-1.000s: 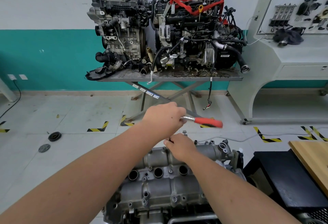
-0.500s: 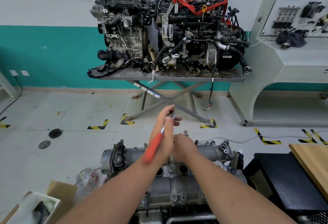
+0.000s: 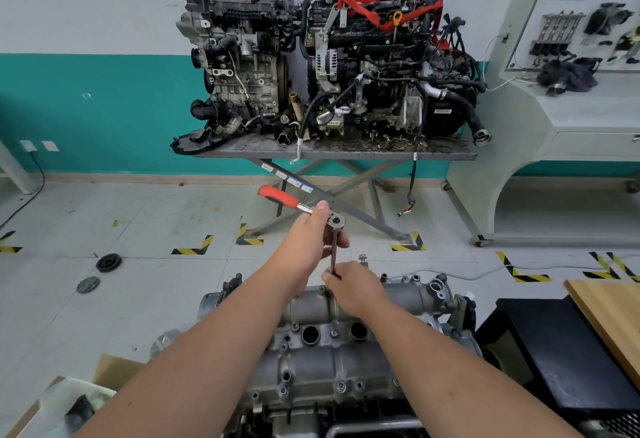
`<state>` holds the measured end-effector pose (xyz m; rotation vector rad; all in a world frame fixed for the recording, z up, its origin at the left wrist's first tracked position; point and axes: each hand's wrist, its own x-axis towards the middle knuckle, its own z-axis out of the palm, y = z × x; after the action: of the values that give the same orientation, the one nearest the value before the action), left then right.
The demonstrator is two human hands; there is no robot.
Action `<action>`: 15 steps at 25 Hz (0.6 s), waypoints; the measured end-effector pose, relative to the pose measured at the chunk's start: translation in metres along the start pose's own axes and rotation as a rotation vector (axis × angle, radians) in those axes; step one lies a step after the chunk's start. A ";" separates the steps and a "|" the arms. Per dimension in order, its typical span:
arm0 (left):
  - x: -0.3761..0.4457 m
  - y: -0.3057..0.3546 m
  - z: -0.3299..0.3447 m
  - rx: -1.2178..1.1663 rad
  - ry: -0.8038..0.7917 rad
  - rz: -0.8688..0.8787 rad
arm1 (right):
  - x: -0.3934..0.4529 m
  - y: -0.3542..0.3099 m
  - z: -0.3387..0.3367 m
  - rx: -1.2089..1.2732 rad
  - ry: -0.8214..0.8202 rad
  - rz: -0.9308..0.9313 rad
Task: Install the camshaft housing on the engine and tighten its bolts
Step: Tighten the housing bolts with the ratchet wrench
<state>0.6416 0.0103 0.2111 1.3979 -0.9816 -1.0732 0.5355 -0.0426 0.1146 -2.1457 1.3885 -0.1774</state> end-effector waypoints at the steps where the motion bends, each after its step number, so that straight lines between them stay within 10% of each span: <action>1: 0.001 0.005 0.000 0.017 0.003 -0.021 | 0.000 0.001 0.000 0.003 -0.003 -0.006; 8: 0.017 0.047 0.013 0.563 -0.021 -0.107 | 0.003 0.003 -0.001 0.027 -0.016 0.007; 12: 0.021 0.044 0.022 1.373 -0.063 0.256 | 0.004 0.004 -0.002 0.012 -0.004 -0.015; 15: 0.011 0.028 0.021 1.487 0.006 0.589 | 0.003 0.003 -0.003 -0.040 0.012 -0.096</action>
<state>0.6244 -0.0081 0.2378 1.9403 -2.1878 0.3044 0.5331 -0.0476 0.1147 -2.2494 1.3070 -0.2007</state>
